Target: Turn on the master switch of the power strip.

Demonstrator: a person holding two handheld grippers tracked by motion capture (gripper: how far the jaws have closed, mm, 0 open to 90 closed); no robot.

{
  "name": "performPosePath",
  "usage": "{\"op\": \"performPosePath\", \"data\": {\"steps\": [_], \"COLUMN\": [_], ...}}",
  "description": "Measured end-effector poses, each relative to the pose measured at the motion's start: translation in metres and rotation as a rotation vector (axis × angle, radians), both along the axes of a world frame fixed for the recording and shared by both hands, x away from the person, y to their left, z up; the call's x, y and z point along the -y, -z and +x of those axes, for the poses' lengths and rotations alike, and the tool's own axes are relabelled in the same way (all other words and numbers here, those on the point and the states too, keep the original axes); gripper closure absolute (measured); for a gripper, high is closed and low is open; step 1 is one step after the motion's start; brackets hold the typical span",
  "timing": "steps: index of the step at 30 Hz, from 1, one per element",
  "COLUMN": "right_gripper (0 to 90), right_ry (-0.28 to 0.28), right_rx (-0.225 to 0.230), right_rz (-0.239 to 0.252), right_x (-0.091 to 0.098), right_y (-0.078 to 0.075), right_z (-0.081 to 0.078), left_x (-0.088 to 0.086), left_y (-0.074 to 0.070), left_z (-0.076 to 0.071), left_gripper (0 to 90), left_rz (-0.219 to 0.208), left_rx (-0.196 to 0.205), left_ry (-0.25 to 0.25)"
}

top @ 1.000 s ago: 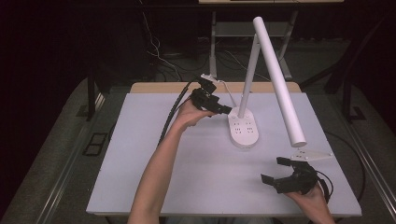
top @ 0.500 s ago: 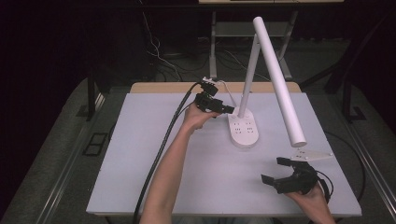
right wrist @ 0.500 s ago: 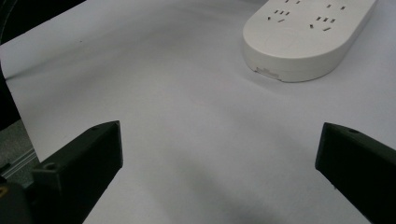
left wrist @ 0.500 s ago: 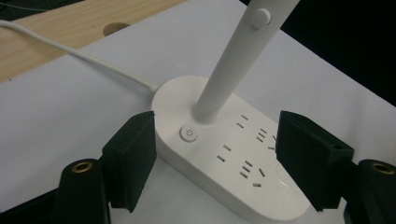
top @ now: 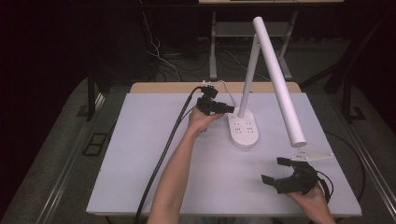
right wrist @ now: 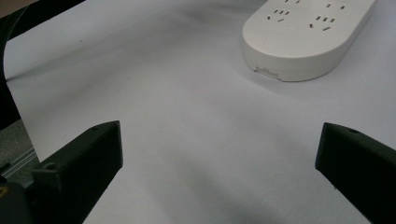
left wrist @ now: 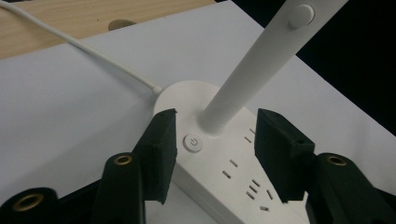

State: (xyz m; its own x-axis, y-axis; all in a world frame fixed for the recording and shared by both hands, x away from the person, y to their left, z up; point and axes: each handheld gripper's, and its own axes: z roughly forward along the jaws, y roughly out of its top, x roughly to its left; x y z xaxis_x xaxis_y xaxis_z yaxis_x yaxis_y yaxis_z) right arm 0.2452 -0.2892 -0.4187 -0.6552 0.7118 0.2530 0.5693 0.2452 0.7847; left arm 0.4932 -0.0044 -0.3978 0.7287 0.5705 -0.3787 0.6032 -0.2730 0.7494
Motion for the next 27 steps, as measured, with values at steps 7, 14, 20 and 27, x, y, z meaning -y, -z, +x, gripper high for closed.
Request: {"op": "performPosePath", "data": {"steps": [7, 14, 20, 27], "right_gripper": [0.2, 0.2, 0.2, 0.2], "right_ry": [-0.001, 0.0, -0.001, -0.007], "right_rx": [-0.002, 0.0, -0.002, 0.0], "right_rz": [-0.001, -0.002, -0.003, -0.009], "right_x": [-0.001, 0.0, -0.001, -0.002], "right_y": [0.0, 0.0, 0.0, 0.001], "right_z": [0.0, 0.001, 0.0, 0.0], "left_x": [0.003, 0.005, 0.008, 0.014], "left_y": [0.007, 0.013, 0.02, 0.025], "left_z": [0.001, 0.001, 0.0, -0.003], "left_gripper": [61.5, 72.9, 85.2, 89.4], "left_rz": [-0.032, -0.087, -0.077, -0.047], "left_rx": [-0.022, -0.044, -0.042, -0.03], "left_ry": [-0.043, -0.088, -0.108, -0.117]}}
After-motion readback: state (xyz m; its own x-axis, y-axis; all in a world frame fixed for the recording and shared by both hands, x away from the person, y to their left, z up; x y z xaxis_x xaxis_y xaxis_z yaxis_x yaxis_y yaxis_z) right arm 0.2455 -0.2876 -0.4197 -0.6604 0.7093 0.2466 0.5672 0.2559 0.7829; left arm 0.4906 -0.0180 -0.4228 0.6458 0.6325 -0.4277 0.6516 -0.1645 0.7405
